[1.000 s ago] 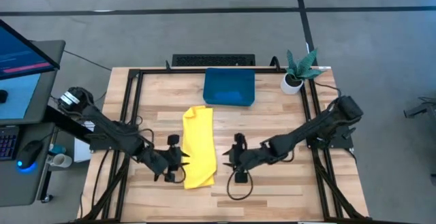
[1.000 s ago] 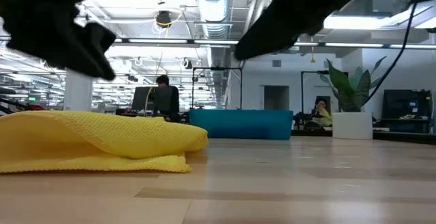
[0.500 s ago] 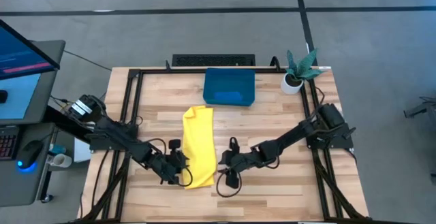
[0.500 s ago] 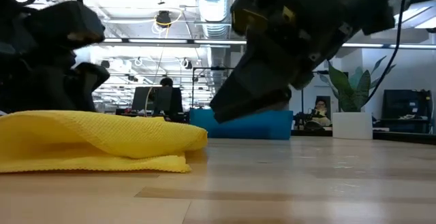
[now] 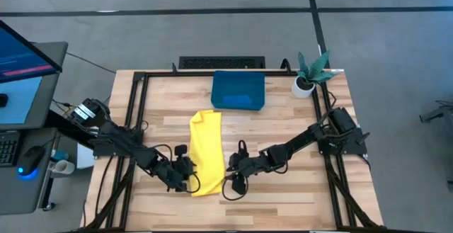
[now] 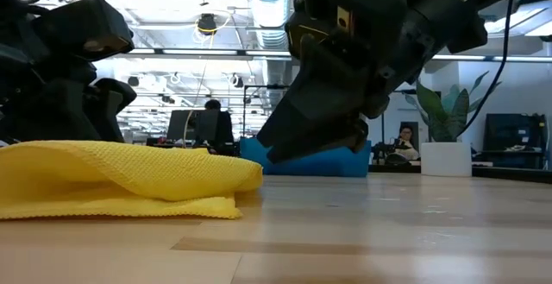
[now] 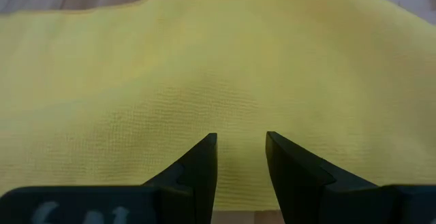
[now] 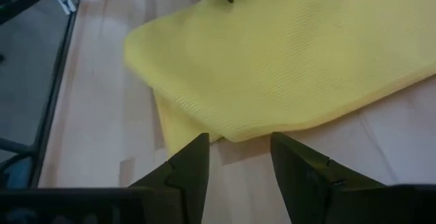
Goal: Roll microfiber towels into tight, uniform cylinder then place into a basket
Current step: Roll the yellow microfiber cloth
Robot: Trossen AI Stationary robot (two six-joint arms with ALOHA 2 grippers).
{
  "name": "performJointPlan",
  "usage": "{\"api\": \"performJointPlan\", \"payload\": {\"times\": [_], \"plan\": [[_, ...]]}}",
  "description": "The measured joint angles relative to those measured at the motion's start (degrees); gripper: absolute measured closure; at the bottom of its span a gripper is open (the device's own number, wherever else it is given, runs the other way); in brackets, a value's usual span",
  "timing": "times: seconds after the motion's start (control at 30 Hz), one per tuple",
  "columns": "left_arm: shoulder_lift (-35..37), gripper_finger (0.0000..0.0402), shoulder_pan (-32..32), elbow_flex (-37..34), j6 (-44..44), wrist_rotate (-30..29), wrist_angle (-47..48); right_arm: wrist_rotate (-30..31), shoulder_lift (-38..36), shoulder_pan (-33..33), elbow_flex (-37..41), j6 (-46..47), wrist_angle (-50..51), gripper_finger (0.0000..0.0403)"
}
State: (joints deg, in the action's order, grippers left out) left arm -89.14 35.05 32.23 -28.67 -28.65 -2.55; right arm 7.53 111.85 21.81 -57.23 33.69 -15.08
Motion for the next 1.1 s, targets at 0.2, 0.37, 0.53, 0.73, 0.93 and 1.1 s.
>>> {"api": "performJointPlan", "payload": {"times": [0.2,0.37,0.53,0.73,0.93,1.1], "plan": [[0.00,0.0284,0.00,0.00,-0.41,-0.49,0.02,0.62,0.00,0.98,0.00,2.10,-0.49,0.0225],[0.00,0.0284,0.00,0.00,-0.60,-0.63,0.02,3.05,0.00,1.46,0.00,2.39,-0.45,0.0227],[-0.02,0.0284,0.00,0.00,-0.63,-0.67,0.02,3.53,0.00,1.61,0.00,4.32,-0.45,0.0227],[-0.02,0.0284,0.00,0.00,-0.71,-0.68,0.02,9.44,0.00,4.16,0.00,5.86,-0.43,0.0229],[-0.02,0.0284,0.00,0.00,-0.73,-0.69,0.02,12.52,0.00,4.81,0.00,5.31,-0.43,0.0230],[-0.02,0.0284,0.00,0.00,-0.72,-0.69,0.03,12.63,0.81,4.16,-0.01,5.32,-1.06,0.0229]]}}
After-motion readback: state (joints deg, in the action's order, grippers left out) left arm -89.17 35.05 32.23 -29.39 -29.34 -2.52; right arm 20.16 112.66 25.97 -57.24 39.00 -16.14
